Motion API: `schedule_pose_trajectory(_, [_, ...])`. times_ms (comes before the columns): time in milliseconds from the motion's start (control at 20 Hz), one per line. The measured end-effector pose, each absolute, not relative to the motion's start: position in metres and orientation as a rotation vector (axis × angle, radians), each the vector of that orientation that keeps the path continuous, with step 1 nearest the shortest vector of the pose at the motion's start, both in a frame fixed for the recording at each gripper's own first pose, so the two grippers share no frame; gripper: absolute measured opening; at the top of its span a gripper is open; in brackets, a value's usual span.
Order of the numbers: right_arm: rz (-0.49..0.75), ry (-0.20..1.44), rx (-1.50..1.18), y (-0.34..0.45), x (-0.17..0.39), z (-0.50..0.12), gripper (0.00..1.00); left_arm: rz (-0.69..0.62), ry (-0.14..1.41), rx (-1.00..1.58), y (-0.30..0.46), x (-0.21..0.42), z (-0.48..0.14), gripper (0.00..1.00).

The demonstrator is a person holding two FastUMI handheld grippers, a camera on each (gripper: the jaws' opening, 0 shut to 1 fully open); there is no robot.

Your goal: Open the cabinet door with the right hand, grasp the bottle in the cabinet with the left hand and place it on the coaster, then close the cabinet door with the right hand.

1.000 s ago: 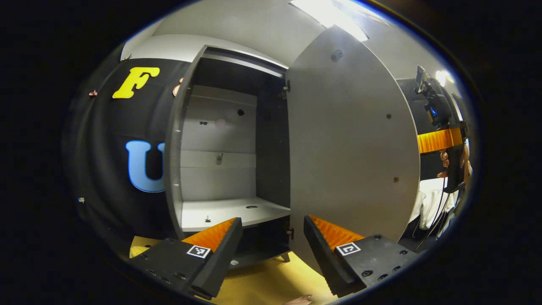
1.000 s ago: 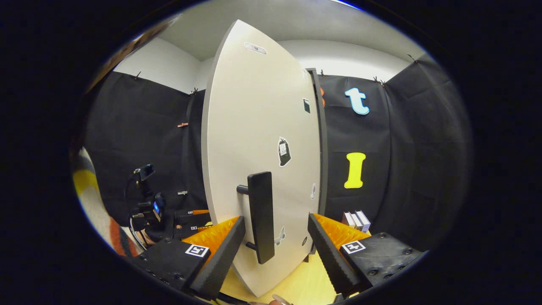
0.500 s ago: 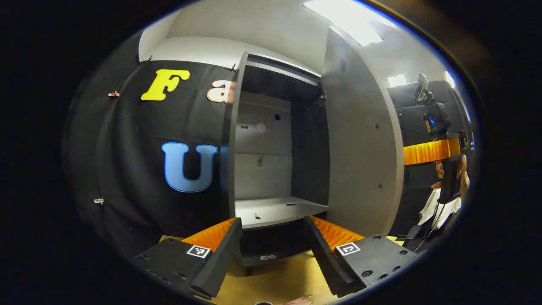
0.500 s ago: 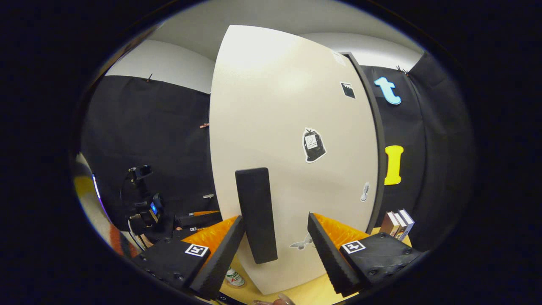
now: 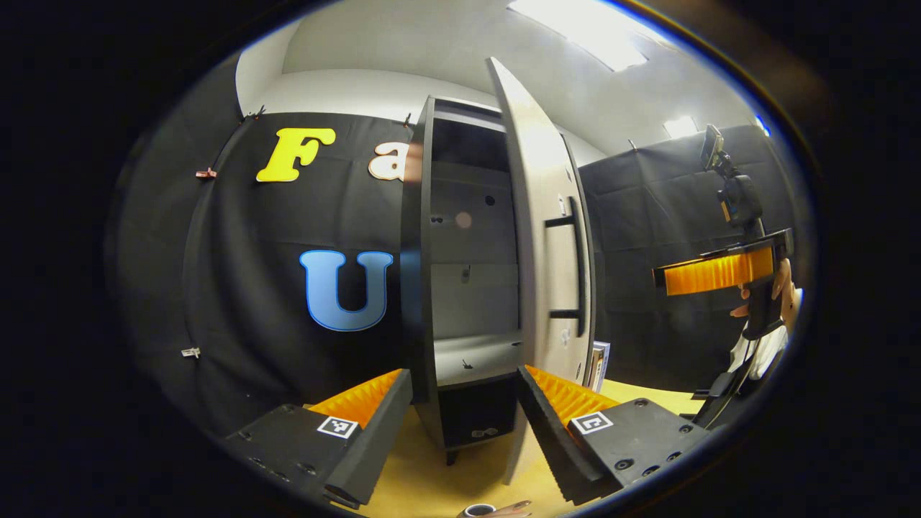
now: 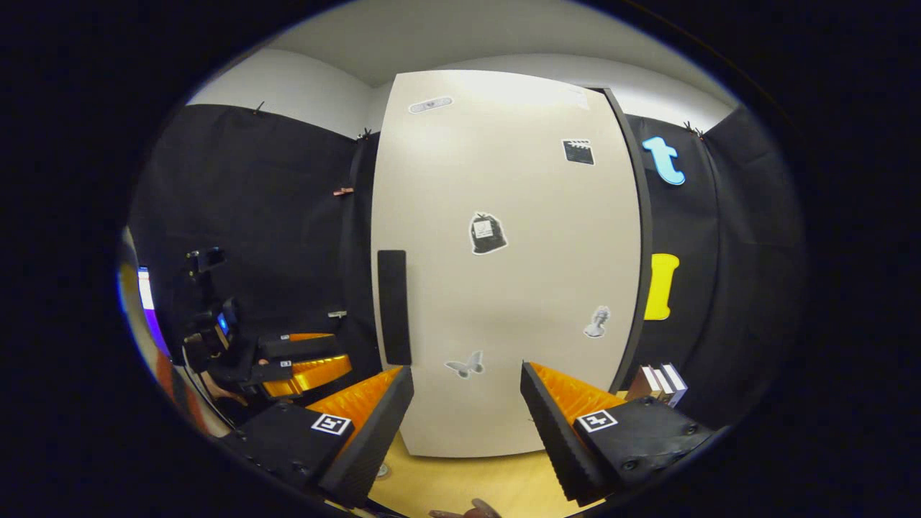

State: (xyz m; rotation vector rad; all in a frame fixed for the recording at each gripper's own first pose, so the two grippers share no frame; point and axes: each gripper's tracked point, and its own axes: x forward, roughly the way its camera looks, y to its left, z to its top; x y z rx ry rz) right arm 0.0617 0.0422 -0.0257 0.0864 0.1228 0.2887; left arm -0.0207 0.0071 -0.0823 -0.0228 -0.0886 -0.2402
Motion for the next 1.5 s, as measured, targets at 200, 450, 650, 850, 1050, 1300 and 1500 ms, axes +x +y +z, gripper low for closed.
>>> schedule_pose_trajectory(200, [0.219, 0.106, 0.082, 0.018, 0.074, -0.032, 0.98, -0.225, -0.091, -0.033, -0.006, -0.017, -0.076, 0.96])
schedule_pose_trajectory(450, [0.139, 0.068, 0.068, -0.013, 0.084, -0.037, 0.98, -0.199, -0.109, -0.022, -0.026, -0.021, -0.062, 0.92])
schedule_pose_trajectory(650, [0.100, 0.041, 0.040, -0.039, 0.083, -0.041, 0.98, -0.126, -0.107, -0.022, -0.041, -0.026, -0.059, 0.92])
schedule_pose_trajectory(850, [0.073, 0.009, 0.070, -0.054, 0.077, -0.042, 0.98, -0.105, -0.101, -0.033, -0.066, -0.024, -0.057, 0.92])
schedule_pose_trajectory(1050, [0.088, -0.015, 0.100, -0.057, 0.070, -0.045, 0.98, -0.095, -0.096, -0.045, -0.082, -0.023, -0.054, 0.92])
schedule_pose_trajectory(1300, [0.097, -0.041, 0.089, -0.063, 0.064, -0.040, 0.98, -0.091, -0.104, -0.045, -0.092, -0.021, -0.050, 0.92])
schedule_pose_trajectory(1500, [0.102, -0.052, 0.066, -0.060, 0.064, -0.037, 0.98, -0.085, -0.093, -0.043, -0.090, -0.019, -0.051, 0.92])
